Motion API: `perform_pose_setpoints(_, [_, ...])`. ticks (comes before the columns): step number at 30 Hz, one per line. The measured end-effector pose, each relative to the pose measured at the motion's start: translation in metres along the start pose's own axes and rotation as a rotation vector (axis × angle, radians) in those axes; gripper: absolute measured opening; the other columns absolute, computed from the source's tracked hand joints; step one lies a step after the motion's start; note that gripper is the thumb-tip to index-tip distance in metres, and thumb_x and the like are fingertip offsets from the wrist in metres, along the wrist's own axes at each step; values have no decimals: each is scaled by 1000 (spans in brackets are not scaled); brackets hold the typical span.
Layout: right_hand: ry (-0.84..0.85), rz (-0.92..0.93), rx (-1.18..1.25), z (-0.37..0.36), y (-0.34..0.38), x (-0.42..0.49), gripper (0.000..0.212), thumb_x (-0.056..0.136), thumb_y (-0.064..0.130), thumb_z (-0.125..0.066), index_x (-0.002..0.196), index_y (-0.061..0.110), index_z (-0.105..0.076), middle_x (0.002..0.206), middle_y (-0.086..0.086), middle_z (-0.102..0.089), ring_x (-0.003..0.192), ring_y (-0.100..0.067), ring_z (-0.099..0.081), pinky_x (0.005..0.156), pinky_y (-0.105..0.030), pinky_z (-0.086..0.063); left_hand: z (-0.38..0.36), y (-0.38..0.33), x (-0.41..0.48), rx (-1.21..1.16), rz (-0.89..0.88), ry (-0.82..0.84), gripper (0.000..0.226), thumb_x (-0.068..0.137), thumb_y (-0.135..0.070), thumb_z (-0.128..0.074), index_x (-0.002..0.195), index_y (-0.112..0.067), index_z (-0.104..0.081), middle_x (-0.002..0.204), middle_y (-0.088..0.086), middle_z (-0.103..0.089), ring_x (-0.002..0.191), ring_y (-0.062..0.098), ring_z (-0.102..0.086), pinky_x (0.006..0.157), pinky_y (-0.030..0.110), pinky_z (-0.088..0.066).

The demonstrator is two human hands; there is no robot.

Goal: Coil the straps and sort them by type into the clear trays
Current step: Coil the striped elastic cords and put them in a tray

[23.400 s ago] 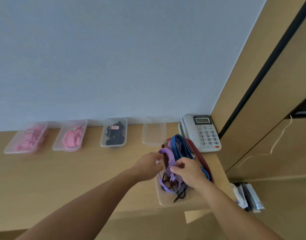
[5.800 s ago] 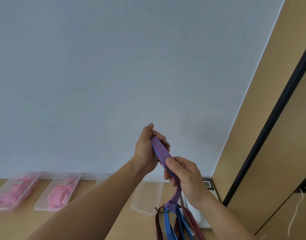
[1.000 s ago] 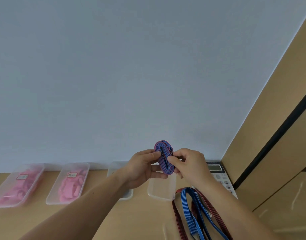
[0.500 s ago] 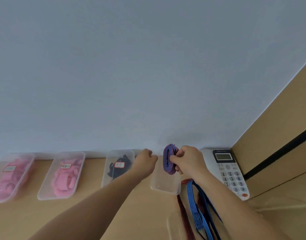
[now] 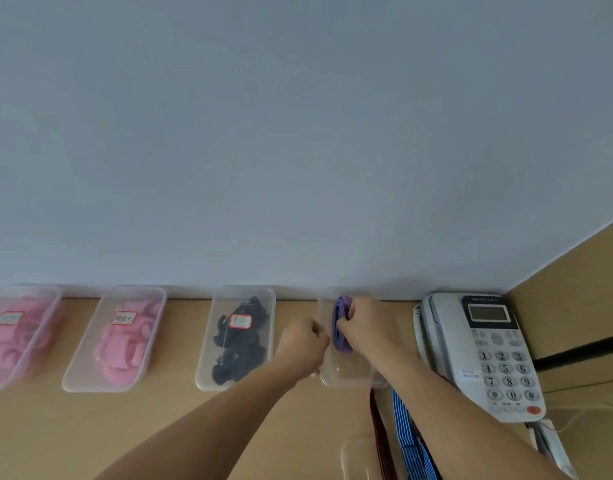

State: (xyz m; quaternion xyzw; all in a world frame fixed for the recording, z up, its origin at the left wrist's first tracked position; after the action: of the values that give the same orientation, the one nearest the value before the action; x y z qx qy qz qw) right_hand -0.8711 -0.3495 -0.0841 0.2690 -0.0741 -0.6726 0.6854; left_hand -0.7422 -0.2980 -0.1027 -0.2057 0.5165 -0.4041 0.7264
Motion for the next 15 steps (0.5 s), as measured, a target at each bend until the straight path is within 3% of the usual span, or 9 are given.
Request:
perform_pose_setpoints(2, [-6,34,-38,-5,4,3,13,78,15,-59,69,17,-50,72,-3,-62,69,-24,-59,48,-28,-34,-1,1,-1,-22,-14,13,15,97,-18,-47,99,-12,-60,70,5,-60,56,25,-61,62,46,-60])
perform_pose_setpoints(5, [61,72,-51,-17,9,3,7,81,18,-57,77,16,-53,76,-3,-67,74,-25,-64,56,-30,-45,0,1,-1,-14,-51,37,23,95,-14,-43,104,-15,-65,69,2,-62,56,24,-61,58,45,-60])
perform_pose_setpoints(9, [98,128,-101,-23,11,5,11,88,23,-57,84,17,-49,90,-8,-67,87,-28,-63,61,-31,-41,4,0,0,1,-53,53,30,94,-10,-39,106,-13,-66,75,9,-67,60,29,-66,62,48,-61])
perform_pose_setpoints(12, [115,204,-141,-21,6,5,19,97,28,-51,96,11,-58,102,-12,-64,97,-30,-60,74,-35,-44,4,1,1,-5,-56,45,33,92,-8,-39,108,-13,-67,75,12,-65,60,31,-65,62,52,-60])
perform_pose_setpoints(15, [60,257,-209,-19,2,1,22,98,28,-47,98,12,-62,103,-9,-65,97,-29,-60,74,-36,-45,3,2,1,-27,-60,39,33,91,-7,-41,109,-13,-68,75,11,-64,60,29,-61,62,53,-60])
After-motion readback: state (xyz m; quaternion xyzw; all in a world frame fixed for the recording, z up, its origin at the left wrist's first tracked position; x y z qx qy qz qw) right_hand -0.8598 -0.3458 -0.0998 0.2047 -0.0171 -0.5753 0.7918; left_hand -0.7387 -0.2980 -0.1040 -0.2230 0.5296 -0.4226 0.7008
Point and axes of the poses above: each hand's wrist, its own x-axis towards the middle knuckle, its own z-axis out of the back of the hand, y = z × x, the point moved 2 cm from there along x, towards the middle knuckle
